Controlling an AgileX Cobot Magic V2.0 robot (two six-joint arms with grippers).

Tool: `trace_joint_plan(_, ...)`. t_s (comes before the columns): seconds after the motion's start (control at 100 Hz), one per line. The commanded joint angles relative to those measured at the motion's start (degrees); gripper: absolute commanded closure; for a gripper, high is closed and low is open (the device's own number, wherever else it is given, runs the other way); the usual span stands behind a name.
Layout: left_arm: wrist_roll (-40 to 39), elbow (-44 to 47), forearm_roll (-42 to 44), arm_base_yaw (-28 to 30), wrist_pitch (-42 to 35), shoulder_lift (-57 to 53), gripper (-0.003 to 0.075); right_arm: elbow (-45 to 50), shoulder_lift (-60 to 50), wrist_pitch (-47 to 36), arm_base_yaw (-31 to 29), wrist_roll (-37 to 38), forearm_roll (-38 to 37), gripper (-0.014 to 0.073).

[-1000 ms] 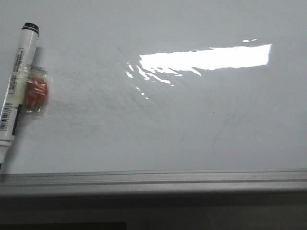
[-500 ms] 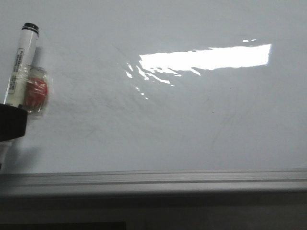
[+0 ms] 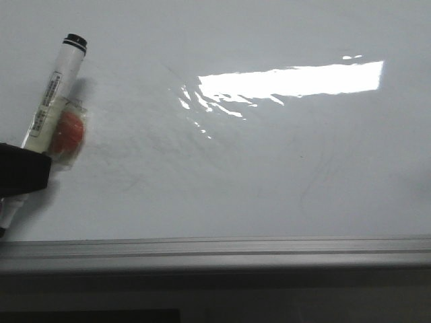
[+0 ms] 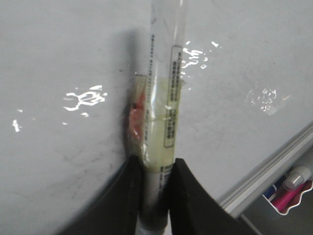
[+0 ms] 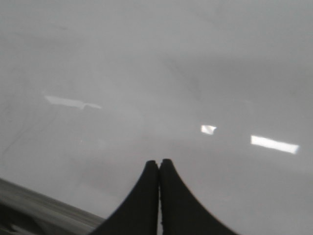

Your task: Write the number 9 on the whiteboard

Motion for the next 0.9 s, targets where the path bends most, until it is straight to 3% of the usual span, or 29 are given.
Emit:
trace_joint_plan(0.0,0.0,-1.0,0.1,0.2,-1.5,0.8,0.0741,-4.0,2.8,-1.5,4.2,-0.6,0.1,0.0626)
trace_joint_plan(0.27,0.0,-2.3,18.4,-2.1,-1.5,-0.8,0.0741,-16.1,16.1,2.6,20.9,-0.6,0.6,0.0293)
trace_joint_plan(0.42,0.0,-4.2,28.4,-4.1,-1.5,-0.8,0.0741,-22.8,25.1,2.4,29.6,-0.6,0.6,0.0285)
trace_joint_plan(0.56,0.0,-4.5,32.0,-4.8,-3.3,-0.8,0.0741,-28.1,32.2,1.8,34.9,-0.6,0.6,0.0286)
trace_joint_plan(0.89,0.0,-4.5,36.1,-4.8,-4.8,-0.8,0.0741,-37.2,45.3,-0.6,38.6,-0.6,0.7,0.0286)
